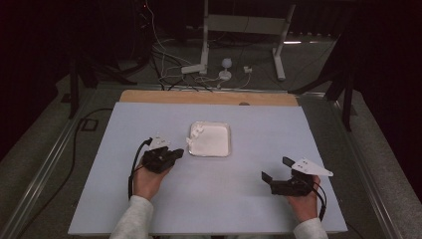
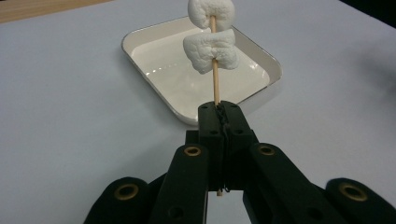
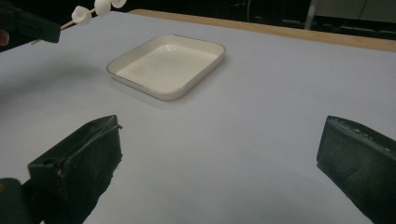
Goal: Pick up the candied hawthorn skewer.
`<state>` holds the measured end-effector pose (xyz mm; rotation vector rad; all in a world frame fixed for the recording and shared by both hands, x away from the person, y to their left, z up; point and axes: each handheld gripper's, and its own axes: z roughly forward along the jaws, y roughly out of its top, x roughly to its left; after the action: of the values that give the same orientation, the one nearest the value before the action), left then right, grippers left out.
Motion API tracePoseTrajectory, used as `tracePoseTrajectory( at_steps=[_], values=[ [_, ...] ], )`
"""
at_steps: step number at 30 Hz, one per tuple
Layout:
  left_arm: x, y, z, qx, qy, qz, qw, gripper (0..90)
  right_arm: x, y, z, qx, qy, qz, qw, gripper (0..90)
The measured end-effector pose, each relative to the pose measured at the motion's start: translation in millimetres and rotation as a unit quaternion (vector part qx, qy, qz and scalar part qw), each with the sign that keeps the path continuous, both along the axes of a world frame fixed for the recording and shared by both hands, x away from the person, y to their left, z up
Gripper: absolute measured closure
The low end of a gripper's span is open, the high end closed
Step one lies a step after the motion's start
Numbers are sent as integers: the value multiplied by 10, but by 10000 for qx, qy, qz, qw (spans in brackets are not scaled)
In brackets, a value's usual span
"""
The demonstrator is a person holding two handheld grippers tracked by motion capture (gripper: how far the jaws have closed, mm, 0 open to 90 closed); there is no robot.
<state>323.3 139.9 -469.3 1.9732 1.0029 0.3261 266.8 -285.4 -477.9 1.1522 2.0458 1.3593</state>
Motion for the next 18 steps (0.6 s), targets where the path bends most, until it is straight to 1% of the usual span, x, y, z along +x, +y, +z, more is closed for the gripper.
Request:
tracePoseTrajectory(
  at_steps=[1,2,3,5,6,7,8,9,12,17,18],
  values=[
    [-30,40,-10,-32,-39,26,10000,900,19,24,25,-26,-14,20,10000,0],
    [-30,40,-10,-32,-39,26,10000,900,41,48,50,-35,-30,43,10000,0],
    [-55,71,-21,-98,-81,22,9999,900,66,71,77,-37,-35,72,10000,0],
    [-68,82,-34,-132,-98,14,9999,900,120,117,132,1,-27,120,9999,0],
    [-72,82,-32,-111,-109,5,9999,900,150,140,159,33,-25,155,9999,0],
    [-78,82,-30,-155,-141,-17,9998,900,178,162,187,46,-20,195,9998,0],
    [-78,82,-30,-155,-141,-17,9998,900,207,186,216,29,-3,204,9998,0],
    [-88,76,-26,-186,-181,-53,9996,900,235,211,246,12,14,217,9998,0],
    [-116,19,-21,-151,-262,-178,9994,900,310,284,340,40,7,285,9996,0],
    [-144,-11,-11,-226,-331,-216,9990,900,442,412,495,174,-52,422,9989,1],
    [-148,-13,-7,-242,-358,-224,9988,900,442,412,495,174,-52,422,9989,1]
  ],
)
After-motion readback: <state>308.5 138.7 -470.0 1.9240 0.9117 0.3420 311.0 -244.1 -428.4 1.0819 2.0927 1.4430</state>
